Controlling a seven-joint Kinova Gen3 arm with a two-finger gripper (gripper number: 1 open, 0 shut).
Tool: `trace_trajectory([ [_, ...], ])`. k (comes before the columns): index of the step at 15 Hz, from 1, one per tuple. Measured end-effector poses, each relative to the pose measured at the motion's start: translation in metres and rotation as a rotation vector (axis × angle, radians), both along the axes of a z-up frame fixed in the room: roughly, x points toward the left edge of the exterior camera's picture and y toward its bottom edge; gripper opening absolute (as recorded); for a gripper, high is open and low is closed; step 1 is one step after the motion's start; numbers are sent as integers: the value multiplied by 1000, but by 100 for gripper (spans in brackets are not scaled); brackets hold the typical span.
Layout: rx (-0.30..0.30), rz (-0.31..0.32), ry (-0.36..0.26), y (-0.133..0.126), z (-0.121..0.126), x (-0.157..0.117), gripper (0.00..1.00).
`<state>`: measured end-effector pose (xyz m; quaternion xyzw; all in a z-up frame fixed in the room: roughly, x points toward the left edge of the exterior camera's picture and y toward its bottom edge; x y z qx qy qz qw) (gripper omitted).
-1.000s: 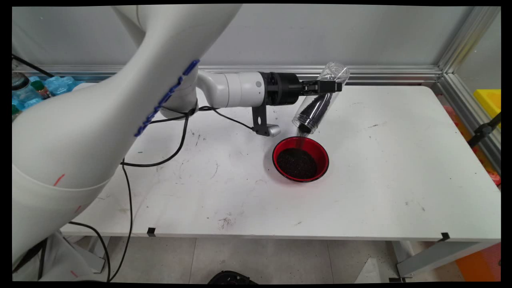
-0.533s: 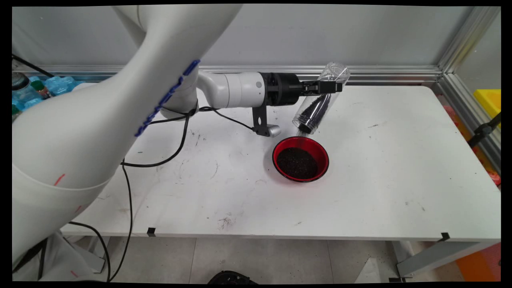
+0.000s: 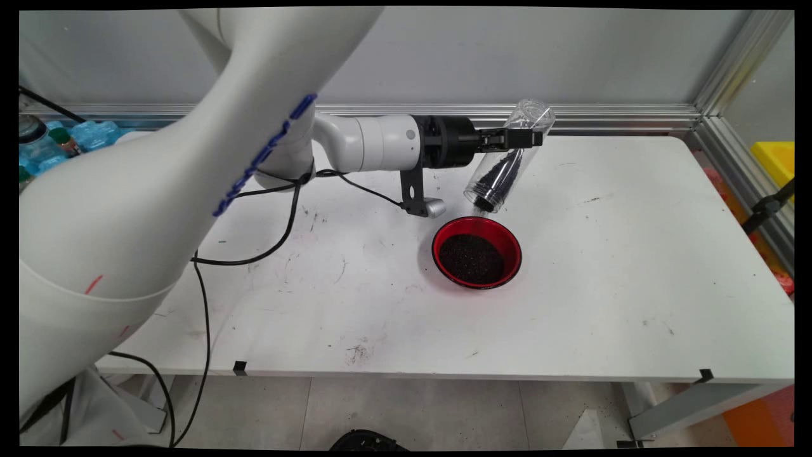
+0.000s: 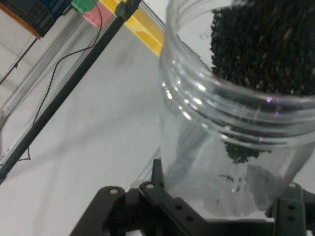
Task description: Pour the black seasoning powder in the red bowl
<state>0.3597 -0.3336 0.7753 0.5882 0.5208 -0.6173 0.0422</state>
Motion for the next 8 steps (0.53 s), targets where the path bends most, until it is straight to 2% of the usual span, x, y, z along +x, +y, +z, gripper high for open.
trace_trajectory([
  [8, 6, 6, 5, -1, 1, 1, 0],
])
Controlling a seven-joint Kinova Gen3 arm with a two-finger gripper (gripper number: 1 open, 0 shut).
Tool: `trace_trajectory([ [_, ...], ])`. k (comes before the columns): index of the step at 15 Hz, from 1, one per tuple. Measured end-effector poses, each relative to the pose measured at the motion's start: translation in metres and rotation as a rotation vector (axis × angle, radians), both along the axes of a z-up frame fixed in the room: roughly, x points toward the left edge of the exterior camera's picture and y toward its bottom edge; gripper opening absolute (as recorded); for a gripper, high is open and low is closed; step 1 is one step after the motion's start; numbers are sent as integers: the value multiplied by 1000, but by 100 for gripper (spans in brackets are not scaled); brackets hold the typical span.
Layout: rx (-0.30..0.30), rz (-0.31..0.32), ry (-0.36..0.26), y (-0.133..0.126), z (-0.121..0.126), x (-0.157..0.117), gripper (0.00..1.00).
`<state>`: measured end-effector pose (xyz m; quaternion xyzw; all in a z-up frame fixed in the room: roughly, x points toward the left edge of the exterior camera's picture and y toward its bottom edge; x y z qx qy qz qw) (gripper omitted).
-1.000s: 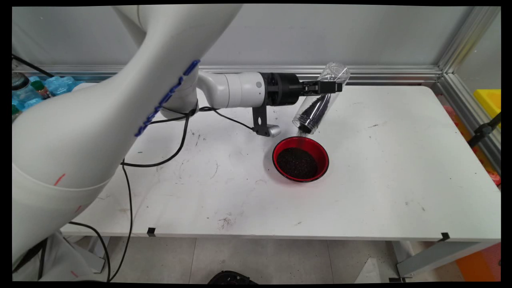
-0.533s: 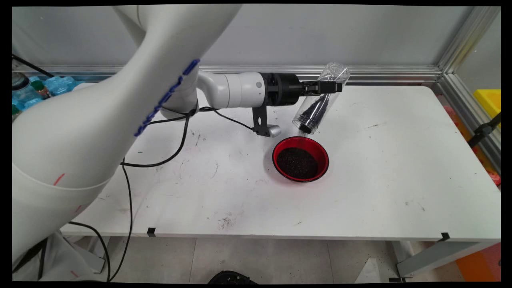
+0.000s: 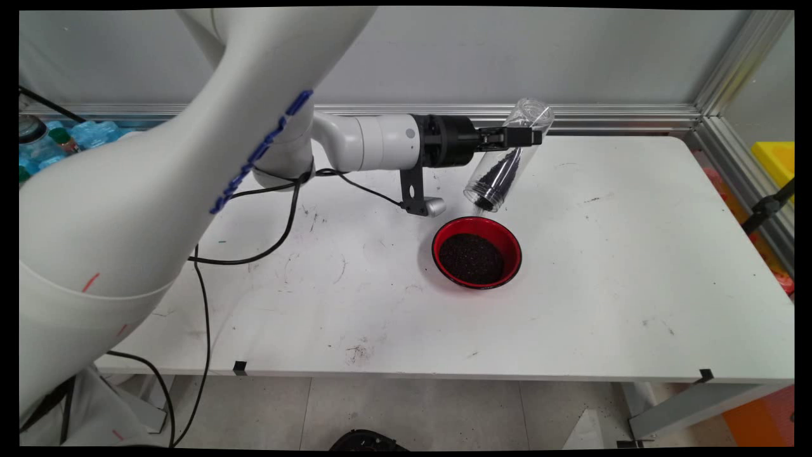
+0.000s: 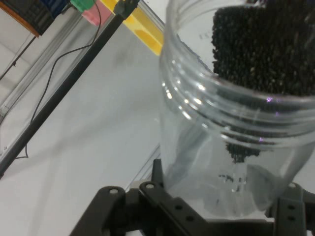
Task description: Pour the black seasoning powder in the red bowl
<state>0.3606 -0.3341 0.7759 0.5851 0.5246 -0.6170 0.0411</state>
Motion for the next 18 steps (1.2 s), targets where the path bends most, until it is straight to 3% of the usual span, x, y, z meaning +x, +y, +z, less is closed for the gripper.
trace_trajectory([
  [8, 20, 12, 19, 1, 2, 2, 0],
  [18, 146, 39, 103, 6, 8, 7, 0],
])
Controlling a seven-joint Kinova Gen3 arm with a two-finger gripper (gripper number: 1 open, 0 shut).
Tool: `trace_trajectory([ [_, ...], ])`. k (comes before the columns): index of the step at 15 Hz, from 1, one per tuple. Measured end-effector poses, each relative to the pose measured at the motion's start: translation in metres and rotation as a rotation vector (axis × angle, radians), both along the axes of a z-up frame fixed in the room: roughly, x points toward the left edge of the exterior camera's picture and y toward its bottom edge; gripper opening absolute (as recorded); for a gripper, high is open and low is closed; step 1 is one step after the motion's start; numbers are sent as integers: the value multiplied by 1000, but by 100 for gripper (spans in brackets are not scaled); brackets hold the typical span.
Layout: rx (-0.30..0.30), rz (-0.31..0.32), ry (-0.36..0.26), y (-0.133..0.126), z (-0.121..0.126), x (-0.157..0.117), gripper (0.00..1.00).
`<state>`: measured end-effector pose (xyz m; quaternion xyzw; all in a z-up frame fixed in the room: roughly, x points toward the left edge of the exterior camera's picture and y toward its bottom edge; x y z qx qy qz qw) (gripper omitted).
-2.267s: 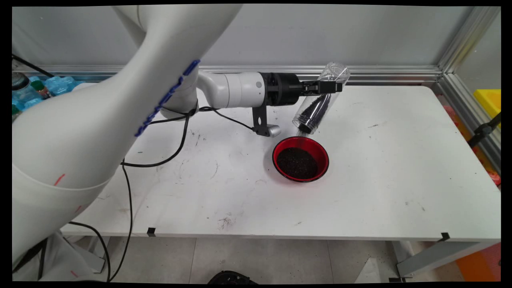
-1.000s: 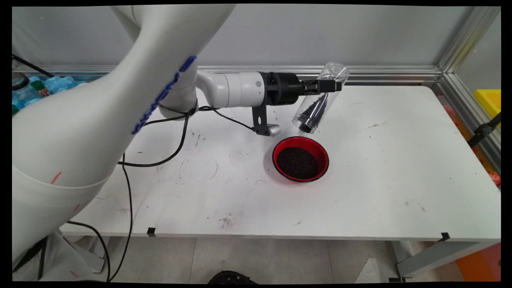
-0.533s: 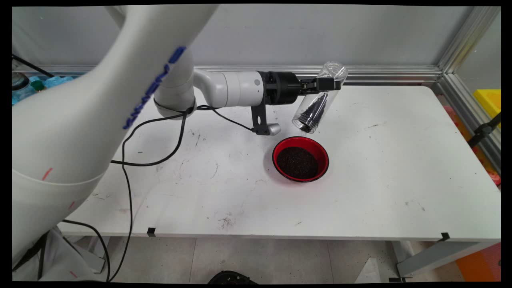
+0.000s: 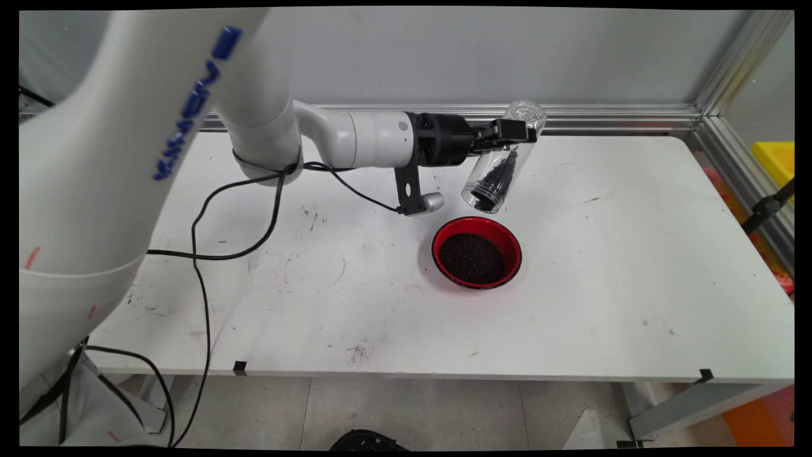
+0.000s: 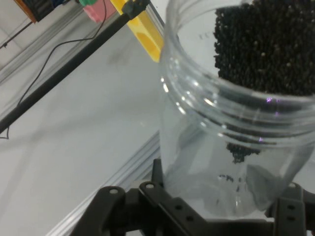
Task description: Pour the black seasoning powder in the red bowl
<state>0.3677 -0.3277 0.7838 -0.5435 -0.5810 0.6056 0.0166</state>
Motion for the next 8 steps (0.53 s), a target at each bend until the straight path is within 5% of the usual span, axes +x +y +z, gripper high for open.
trace_trajectory([
  [8, 111, 22, 69, -1, 11, 6, 0],
])
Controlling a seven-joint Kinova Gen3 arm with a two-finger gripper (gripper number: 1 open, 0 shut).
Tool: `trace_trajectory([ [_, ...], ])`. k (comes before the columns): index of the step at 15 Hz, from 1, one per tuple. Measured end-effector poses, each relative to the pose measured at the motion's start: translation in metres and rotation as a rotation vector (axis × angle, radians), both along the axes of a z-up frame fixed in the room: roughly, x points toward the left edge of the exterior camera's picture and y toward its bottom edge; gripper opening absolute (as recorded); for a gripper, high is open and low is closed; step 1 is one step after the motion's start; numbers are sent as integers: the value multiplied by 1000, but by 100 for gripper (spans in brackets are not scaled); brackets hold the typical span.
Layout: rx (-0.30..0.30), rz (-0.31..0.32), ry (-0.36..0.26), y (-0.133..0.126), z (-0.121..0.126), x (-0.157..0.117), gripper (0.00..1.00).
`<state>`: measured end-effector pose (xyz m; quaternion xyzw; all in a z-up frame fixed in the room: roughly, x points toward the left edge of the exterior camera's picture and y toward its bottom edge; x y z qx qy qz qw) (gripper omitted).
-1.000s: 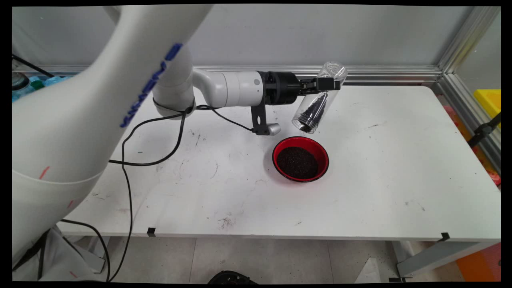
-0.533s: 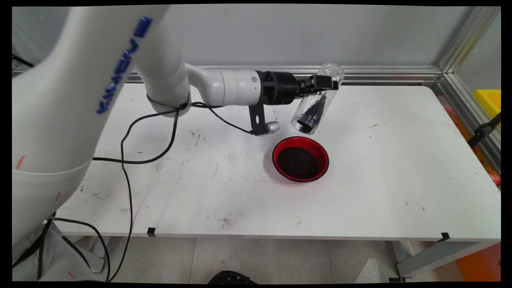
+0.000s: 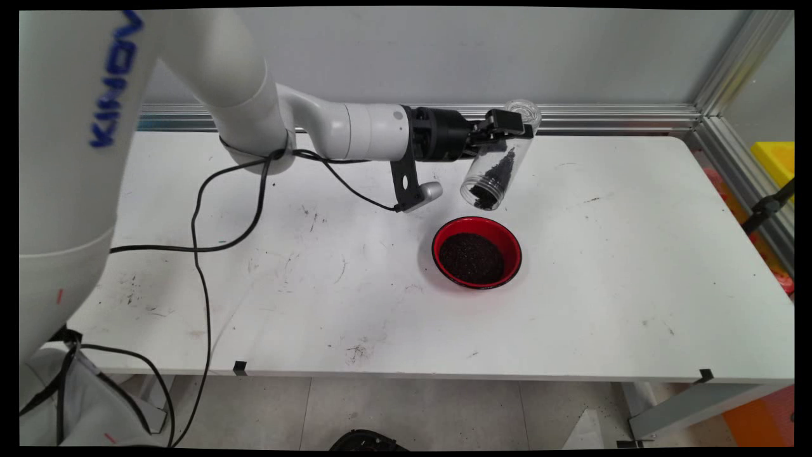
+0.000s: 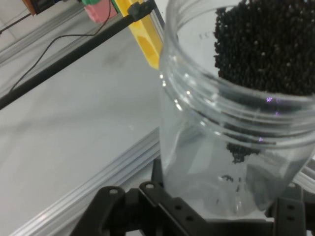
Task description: Pour the black seasoning powder in the red bowl
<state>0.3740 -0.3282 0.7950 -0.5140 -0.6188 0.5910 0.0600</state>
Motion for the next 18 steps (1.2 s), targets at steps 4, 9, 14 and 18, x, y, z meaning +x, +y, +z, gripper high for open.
trace_trajectory([
  [4, 67, 10, 38, 0, 10, 3, 0],
  [9, 173, 45, 86, -1, 21, 10, 0],
  [14, 272, 76, 130, -4, 32, 17, 0],
  [18, 338, 95, 168, -6, 45, 21, 0],
])
